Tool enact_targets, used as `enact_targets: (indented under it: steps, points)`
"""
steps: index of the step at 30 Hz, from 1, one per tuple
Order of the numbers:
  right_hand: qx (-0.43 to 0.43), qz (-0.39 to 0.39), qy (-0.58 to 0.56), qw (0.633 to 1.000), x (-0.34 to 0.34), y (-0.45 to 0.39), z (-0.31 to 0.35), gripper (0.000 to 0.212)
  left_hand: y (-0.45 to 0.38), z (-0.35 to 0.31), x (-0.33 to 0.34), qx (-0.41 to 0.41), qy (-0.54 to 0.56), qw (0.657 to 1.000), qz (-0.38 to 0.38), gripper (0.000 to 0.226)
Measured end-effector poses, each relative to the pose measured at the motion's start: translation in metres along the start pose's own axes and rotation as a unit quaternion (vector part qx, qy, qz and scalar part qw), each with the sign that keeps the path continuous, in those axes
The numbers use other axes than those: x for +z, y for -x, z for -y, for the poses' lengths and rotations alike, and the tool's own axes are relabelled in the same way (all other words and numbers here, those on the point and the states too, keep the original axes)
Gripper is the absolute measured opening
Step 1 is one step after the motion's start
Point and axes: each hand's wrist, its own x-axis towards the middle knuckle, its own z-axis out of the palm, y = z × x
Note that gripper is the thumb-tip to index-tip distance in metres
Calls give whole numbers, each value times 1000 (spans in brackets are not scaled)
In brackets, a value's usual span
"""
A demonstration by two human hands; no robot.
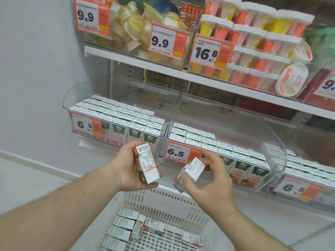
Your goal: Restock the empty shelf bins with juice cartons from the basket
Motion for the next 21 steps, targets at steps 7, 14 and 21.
enact_targets:
  steps: [7, 14, 21]
  points:
    - [30, -33, -53, 998, 29, -34, 24, 51, -2, -13, -16, 38, -49, 997, -50, 33]
    - [143, -1, -46, 989, 44, -65, 53, 54, 12, -22, -27, 208, -419, 884, 3, 17]
    - [186, 33, -39, 981, 57, -84, 74, 53, 15, -24, -17, 314, -447, 837, 26, 26]
